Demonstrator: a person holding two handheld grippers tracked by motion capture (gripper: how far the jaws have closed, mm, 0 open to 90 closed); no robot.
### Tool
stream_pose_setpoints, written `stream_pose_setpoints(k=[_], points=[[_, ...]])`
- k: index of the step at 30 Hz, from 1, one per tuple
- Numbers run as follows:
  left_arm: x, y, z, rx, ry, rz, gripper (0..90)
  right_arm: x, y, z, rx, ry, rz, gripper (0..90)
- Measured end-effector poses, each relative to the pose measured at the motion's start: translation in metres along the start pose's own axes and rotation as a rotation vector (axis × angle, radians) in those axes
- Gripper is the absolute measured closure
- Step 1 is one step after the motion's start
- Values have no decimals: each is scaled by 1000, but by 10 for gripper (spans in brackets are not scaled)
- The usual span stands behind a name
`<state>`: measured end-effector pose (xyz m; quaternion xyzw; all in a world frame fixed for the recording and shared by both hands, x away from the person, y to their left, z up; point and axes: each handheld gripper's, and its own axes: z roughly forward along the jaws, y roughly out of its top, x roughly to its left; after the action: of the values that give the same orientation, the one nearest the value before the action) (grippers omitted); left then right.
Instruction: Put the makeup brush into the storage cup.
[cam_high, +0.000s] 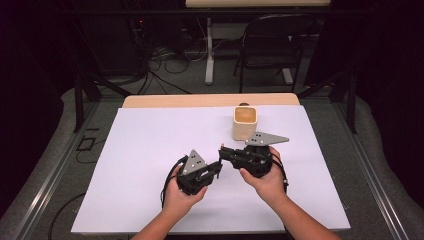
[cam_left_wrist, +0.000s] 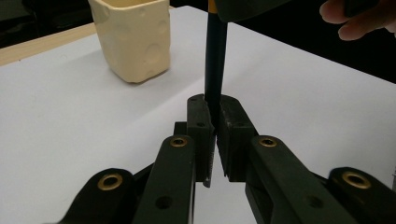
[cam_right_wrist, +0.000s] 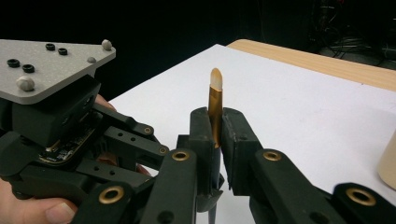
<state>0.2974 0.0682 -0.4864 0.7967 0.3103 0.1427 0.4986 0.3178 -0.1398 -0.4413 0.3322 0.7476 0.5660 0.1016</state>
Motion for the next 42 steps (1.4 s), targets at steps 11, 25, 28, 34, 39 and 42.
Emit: stream_pose_setpoints(k=[11,25,28,34,39,42], points=[[0,0,0,1,-4,-4,838,1,1,0,14,-10,-23,838],[5,-1,-2,-41,-6,-25,745,2,4,-1,11,-39,-55,838],[7,-2,-3,-61,-4,-35,676,-1,5,-3,5,-62,-71,838],[15,-3,-3,-103,37,-48,496,-8,11,-9,1,-105,-88,838],[22,-4,-7,-111,71,-54,432,-15,17,-16,4,-126,-105,838],[26,-6,-9,-96,90,-46,414,-17,19,-19,7,-145,-121,838]])
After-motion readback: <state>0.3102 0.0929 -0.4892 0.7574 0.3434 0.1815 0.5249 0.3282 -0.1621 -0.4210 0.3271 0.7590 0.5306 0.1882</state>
